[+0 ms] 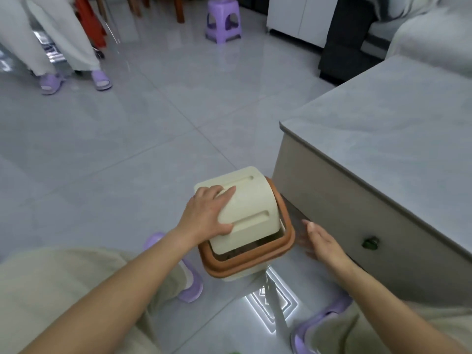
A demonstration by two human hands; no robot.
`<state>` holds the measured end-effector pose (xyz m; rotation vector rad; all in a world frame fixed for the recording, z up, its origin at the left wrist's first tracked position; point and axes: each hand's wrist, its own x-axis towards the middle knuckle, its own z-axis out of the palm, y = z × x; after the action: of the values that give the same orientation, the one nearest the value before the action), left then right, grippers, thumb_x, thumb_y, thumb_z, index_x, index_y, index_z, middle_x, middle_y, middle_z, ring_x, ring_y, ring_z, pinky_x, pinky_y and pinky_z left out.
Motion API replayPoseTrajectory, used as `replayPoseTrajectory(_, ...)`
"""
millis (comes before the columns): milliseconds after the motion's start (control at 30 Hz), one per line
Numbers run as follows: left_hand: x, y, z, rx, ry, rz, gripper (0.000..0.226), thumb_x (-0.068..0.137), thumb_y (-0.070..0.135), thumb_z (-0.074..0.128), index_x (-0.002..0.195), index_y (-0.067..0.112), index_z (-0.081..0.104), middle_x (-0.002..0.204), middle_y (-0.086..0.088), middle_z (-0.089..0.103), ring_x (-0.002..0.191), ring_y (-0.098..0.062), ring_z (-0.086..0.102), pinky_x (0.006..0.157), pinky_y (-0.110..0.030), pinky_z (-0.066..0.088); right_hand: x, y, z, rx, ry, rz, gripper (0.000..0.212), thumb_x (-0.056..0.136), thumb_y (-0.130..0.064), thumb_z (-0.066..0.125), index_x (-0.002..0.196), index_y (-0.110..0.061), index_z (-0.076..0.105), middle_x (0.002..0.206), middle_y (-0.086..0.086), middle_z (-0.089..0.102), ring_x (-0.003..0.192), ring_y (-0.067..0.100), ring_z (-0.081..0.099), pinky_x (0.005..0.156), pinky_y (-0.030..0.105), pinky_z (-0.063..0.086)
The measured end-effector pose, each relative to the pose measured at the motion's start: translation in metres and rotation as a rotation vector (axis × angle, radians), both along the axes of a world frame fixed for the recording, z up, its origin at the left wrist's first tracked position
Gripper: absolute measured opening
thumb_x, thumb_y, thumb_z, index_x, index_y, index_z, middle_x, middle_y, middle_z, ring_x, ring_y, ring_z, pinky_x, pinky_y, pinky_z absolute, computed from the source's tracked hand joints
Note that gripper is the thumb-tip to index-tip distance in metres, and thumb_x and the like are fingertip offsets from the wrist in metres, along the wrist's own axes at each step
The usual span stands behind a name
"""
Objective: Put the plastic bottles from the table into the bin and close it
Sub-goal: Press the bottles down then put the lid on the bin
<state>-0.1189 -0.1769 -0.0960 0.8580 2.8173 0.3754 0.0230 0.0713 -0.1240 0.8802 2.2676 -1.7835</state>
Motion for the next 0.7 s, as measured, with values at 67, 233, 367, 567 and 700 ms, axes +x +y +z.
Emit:
replayPoseTrajectory(67,0.000,0.002,-0.009,-0.042,0.000,-0.019,0.091,0.066,0.051,0.063,0.145,0.035,0.021,0.149,-0.003,0.033,0.131,-0.028,0.029,0.109,-0.043,0.033,0.002,-0.002,0.000,0.082,-0.019,0.072,0.079,0.078,-0.070,0.045,0.139,-0.020,0.041,0.139,0.009,0.050,0.120,0.024,0.053,0.102,0.044,0.041)
replayPoseTrajectory(233,-0.003,0.009,-0.024,-0.109,-0.013,-0.031,0.090,0.070,0.050,0.062,0.146,0.035,0.017,0.152,-0.002,0.028,0.135,-0.027,0.026,0.109,-0.047,0.028,0.008,-0.008,-0.005,0.288,-0.097,0.335,0.066,0.090,-0.043,0.054,0.147,-0.027,0.024,0.151,0.004,0.032,0.127,0.017,0.045,0.103,0.034,0.037)
replayPoseTrajectory(367,-0.003,0.012,-0.027,-0.114,-0.055,-0.026,0.090,0.069,0.050,0.062,0.146,0.036,0.016,0.152,0.000,0.027,0.136,-0.025,0.026,0.109,-0.049,0.027,0.009,-0.010,-0.007,0.272,-0.072,0.399,0.068,0.087,-0.041,0.058,0.145,-0.039,0.021,0.149,0.001,0.032,0.124,0.020,0.048,0.099,0.034,0.041)
replayPoseTrajectory(567,-0.002,0.016,-0.030,-0.124,-0.034,-0.005,0.090,0.071,0.049,0.061,0.146,0.036,0.013,0.152,0.000,0.026,0.136,-0.026,0.025,0.111,-0.050,0.025,0.003,-0.014,-0.011,0.382,-0.050,0.483,0.077,0.087,-0.035,0.058,0.147,-0.040,0.010,0.149,-0.005,0.035,0.130,0.010,0.041,0.108,0.035,0.037)
replayPoseTrajectory(700,-0.002,0.010,-0.034,-0.081,-0.076,-0.014,0.092,0.075,0.054,0.060,0.148,0.033,0.008,0.158,-0.002,0.013,0.144,-0.025,0.011,0.118,-0.049,0.012,0.000,-0.017,-0.014,0.430,-0.066,0.496,0.082,0.087,-0.034,0.058,0.149,-0.035,0.004,0.151,-0.006,0.034,0.134,0.012,0.038,0.109,0.034,0.035)
